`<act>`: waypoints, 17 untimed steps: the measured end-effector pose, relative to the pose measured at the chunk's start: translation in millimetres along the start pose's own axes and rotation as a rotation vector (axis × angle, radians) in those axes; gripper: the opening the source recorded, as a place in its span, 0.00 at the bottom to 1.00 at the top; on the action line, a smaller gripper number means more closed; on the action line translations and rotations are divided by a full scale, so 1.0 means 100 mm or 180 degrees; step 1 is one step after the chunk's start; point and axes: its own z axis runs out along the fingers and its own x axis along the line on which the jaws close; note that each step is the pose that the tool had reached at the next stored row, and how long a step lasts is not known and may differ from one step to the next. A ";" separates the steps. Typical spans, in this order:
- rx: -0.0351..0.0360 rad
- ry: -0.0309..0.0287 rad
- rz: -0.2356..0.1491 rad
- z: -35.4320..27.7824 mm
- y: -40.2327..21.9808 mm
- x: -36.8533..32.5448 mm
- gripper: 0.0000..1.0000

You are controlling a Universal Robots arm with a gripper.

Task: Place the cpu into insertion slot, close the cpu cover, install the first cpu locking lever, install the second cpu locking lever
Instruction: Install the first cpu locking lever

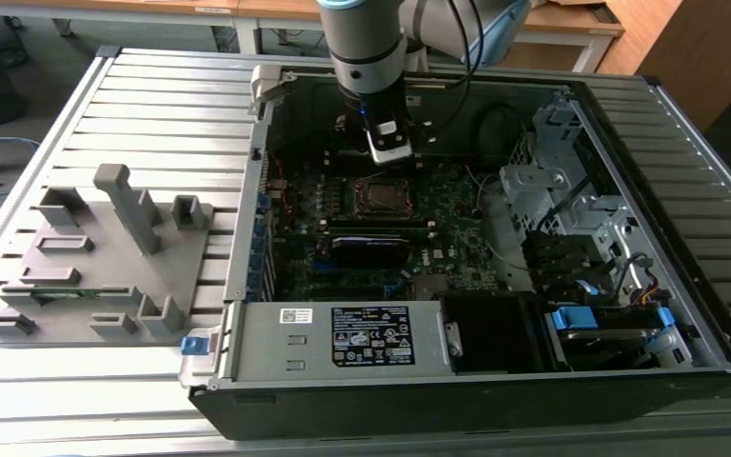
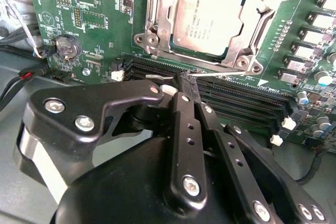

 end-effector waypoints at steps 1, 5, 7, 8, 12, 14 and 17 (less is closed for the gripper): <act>-0.0001 0.0000 0.0001 0.002 0.001 0.001 0.10; 0.0001 -0.0001 0.0007 0.018 0.002 -0.005 0.10; 0.0001 -0.0002 0.0010 0.030 0.002 -0.009 0.10; 0.0002 -0.0002 0.0012 0.035 0.001 -0.010 0.10; 0.0002 -0.0003 0.0016 0.053 0.000 -0.015 0.10; 0.0003 -0.0003 0.0018 0.058 0.000 -0.017 0.10; 0.0003 -0.0004 0.0018 0.064 0.008 -0.018 0.10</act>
